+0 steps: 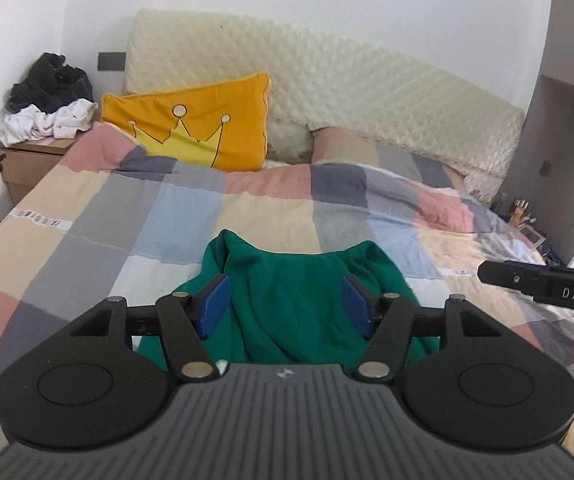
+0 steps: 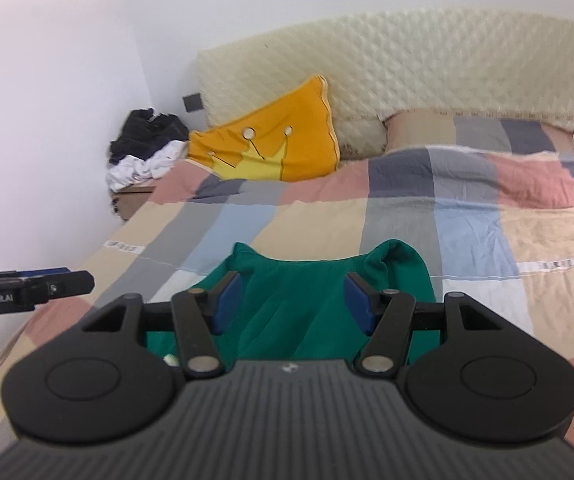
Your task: Fold large clothes
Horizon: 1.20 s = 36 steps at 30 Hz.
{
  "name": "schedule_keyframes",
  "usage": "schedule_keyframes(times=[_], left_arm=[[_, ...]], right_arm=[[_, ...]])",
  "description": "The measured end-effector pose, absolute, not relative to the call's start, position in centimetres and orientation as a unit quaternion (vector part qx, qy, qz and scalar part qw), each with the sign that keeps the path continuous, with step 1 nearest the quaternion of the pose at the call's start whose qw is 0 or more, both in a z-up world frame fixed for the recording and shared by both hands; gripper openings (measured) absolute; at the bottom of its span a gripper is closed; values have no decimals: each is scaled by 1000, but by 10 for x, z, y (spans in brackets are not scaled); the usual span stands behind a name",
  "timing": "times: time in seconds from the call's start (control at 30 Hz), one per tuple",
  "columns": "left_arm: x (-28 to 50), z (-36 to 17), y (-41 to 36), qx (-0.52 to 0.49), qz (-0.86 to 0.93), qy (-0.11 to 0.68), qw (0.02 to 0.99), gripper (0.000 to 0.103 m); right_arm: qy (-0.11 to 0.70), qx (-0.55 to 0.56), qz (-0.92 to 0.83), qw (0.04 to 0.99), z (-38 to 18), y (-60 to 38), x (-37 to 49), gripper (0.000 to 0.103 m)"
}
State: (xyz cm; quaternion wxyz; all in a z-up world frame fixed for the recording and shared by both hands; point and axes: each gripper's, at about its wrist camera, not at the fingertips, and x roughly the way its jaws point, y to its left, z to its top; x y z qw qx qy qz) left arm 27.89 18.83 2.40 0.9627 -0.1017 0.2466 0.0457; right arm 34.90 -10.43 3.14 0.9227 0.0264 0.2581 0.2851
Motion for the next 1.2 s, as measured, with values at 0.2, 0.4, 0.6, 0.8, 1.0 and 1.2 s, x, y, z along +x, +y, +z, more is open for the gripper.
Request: schedule_keyframes(times=[0.2,0.4,0.6,0.8,1.0,1.2], left_arm=[[200,50,158,-92,42,219,970,67],[140,50,129,-92,39,211,972,67],[101,25,108,-68,35,231,970,67],[87,-10,107,-66,25,260,963,67],[104,-46,124,-67,-1,325,943,67],[126,-78,138,-63,1,378,924,67]], right_arm=[[231,30,291,928,48,-122,282,60],[223,26,289,930,38,-137,229,60],[219,49,290,930,13,-150,189,60],[200,50,287,935,-19,-160,156,60],[219,74,282,931,-62,-168,150,60],[256,79,274,924,-94,-175,163,60]])
